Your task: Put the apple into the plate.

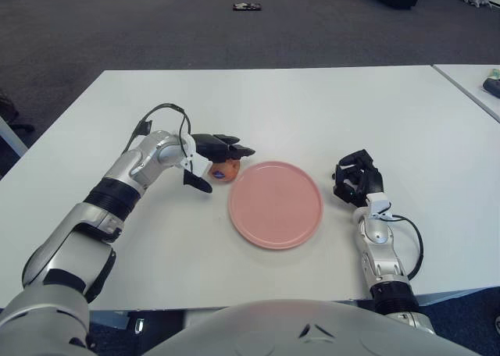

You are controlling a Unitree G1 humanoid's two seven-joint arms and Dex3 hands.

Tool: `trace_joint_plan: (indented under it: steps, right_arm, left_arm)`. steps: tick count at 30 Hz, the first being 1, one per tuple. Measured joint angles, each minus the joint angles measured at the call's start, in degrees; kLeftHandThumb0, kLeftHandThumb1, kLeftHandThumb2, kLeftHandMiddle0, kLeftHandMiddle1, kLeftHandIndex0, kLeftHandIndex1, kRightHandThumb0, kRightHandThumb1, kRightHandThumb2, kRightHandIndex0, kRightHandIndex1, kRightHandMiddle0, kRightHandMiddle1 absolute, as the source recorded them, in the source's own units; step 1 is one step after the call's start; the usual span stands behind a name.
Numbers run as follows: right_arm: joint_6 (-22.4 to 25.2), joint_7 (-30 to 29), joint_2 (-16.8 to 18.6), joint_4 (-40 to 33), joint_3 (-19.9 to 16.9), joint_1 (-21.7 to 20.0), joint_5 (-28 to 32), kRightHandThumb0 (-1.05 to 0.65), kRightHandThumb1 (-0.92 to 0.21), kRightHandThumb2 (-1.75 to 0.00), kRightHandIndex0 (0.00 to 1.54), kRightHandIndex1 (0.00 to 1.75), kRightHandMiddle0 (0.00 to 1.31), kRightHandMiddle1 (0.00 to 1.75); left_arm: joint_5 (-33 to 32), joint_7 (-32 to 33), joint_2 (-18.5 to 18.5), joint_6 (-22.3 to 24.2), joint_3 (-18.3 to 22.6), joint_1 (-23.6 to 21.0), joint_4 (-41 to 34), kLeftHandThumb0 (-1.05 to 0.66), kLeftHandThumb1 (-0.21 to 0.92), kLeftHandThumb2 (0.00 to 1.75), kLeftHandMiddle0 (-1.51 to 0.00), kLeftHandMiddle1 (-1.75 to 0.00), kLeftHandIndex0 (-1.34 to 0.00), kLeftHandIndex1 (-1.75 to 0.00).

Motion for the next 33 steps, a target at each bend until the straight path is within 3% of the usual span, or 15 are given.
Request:
trace_joint_plan:
  steps: [14, 21, 33]
  right_arm:
    - [0.6, 0.3, -0.2, -0.7, 0.0, 0.3, 0.0, -0.39, -0.61, -0.96, 0.58, 1.46, 0.39, 1.75]
    - [0.0, 0.3, -0.2, -0.8, 0.0, 0.8, -0.1, -0.4, -0.59, -0.98, 0.59, 1.46, 0.39, 1.75]
    - [0.0, 0.3, -0.4, -1.0, 0.0, 1.1, -0.2, -0.4, -0.58, -0.99, 0.59, 1.46, 0.4, 1.75]
  left_arm:
    - [7.8, 19.2, -3.0, -4.4, -3.9, -3.4, 12.7, -0.93, 0.37, 0.9, 0.0, 0.0, 0.0, 0.0]
    - [10.1, 28.6, -4.0, -4.4, -4.9, -4.8, 18.1, -0.95, 0.42, 0.86, 0.0, 0.0, 0.0, 0.0]
    - [10.4, 38.4, -6.0, -4.3, -5.6, -4.9, 23.0, -0.93, 0.44, 0.88, 0.0, 0.0, 0.0, 0.0]
